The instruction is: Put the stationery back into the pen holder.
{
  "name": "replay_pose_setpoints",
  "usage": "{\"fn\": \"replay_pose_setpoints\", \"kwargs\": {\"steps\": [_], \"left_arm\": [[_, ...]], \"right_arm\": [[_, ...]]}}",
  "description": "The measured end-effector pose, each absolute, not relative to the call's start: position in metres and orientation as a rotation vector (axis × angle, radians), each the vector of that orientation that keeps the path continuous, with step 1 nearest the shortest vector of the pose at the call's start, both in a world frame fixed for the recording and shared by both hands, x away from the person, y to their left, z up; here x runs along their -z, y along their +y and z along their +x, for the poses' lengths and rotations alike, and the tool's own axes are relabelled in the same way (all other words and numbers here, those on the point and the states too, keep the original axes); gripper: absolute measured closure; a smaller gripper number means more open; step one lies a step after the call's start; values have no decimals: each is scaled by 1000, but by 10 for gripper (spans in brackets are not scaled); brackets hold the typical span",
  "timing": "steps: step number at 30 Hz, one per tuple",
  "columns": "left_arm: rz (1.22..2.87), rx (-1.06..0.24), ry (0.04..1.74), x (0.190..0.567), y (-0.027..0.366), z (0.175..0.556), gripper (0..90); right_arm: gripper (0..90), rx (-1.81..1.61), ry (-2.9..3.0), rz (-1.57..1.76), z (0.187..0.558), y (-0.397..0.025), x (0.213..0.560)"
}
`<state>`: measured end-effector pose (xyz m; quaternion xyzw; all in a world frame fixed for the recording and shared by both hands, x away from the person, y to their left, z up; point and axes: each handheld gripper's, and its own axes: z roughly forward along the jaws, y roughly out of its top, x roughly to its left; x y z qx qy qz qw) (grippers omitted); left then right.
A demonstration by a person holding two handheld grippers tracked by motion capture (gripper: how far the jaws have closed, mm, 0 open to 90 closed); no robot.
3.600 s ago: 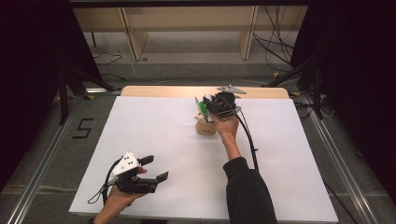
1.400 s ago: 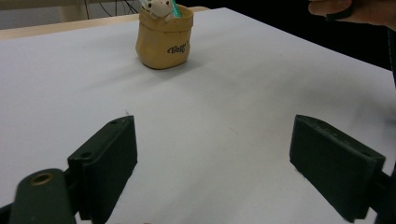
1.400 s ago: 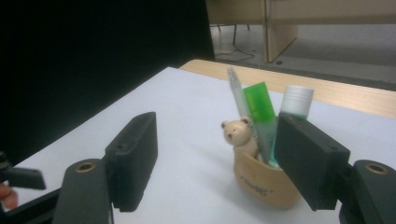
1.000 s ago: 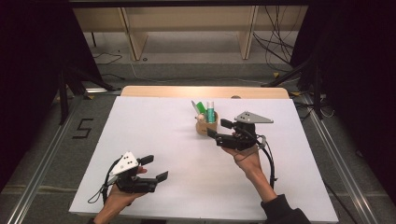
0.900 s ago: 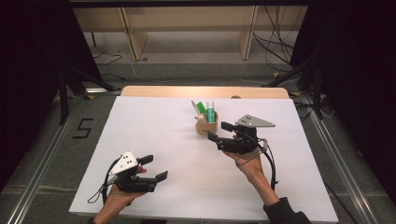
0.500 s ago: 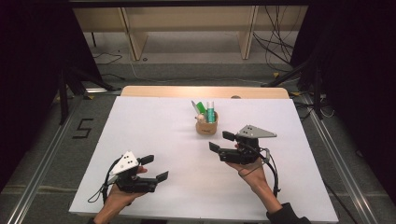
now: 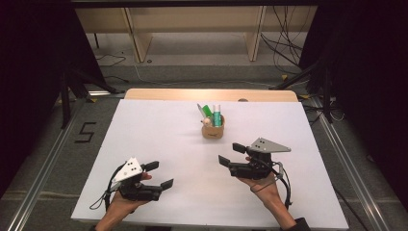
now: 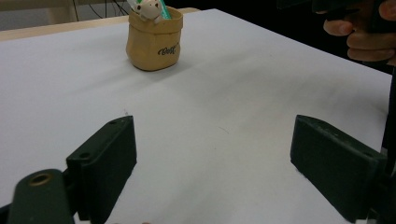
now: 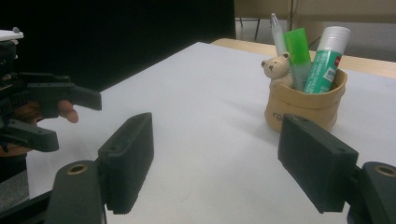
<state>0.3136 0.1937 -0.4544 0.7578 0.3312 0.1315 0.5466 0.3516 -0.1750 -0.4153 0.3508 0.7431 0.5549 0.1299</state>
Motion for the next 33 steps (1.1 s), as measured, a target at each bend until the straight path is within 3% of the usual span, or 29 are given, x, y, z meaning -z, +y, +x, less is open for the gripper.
{"fn": "replay_pose_setpoints", "kwargs": {"steps": [33], "left_arm": [[1828,-287,766,455,191,309,140]], "right_arm": [[264,-1585,2136,1015,301,-216,443]]}}
